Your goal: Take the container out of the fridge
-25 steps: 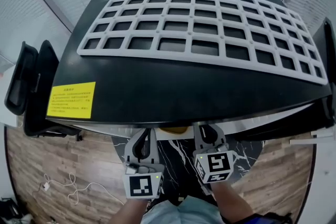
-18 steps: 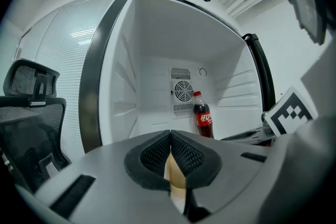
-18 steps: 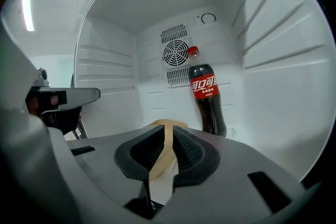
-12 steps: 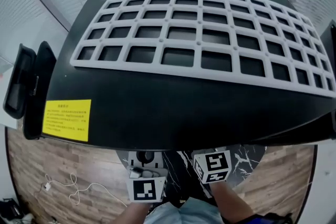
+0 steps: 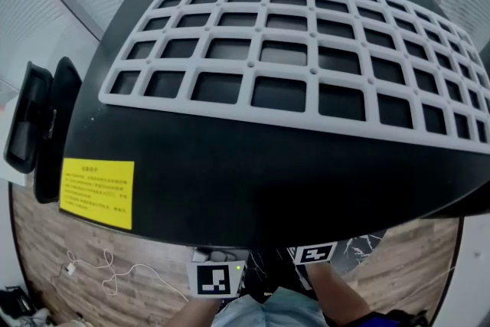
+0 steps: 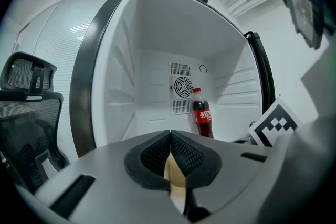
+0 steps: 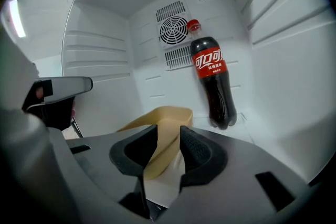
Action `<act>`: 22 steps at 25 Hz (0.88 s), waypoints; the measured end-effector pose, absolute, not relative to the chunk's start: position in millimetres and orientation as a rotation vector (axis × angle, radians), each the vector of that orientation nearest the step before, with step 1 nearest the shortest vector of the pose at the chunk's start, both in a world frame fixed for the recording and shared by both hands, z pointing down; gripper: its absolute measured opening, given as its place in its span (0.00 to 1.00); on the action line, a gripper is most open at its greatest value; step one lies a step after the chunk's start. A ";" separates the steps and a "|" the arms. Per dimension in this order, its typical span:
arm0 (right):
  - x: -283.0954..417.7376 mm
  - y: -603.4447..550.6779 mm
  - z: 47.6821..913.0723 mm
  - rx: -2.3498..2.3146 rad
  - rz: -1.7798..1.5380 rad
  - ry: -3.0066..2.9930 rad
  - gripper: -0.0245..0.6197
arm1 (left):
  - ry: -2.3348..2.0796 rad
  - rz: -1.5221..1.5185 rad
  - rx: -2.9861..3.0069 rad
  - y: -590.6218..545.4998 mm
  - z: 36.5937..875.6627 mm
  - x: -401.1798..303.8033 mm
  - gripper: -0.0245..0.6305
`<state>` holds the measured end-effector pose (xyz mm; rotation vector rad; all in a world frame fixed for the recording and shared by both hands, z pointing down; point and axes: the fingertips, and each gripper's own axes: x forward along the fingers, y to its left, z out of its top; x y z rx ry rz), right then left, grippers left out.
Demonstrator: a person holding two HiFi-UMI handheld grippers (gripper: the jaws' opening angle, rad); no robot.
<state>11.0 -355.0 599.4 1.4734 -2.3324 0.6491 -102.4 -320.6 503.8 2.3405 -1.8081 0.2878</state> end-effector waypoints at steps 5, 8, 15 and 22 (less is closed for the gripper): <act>10.8 -355.2 603.2 1.473 0.666 -2.314 0.27 | -1.803 0.288 2.340 -323.6 503.9 -100.5 0.06; 10.5 -354.2 603.3 1.474 0.671 -2.308 0.27 | -1.805 0.280 2.347 -326.8 504.5 -101.6 0.06; 9.4 -352.3 604.7 1.475 0.687 -2.291 0.29 | -1.801 0.282 2.351 -330.7 509.1 -104.1 0.06; 8.3 -351.0 607.2 1.474 0.706 -2.272 0.27 | -1.794 0.263 2.367 -310.0 485.2 -92.7 0.06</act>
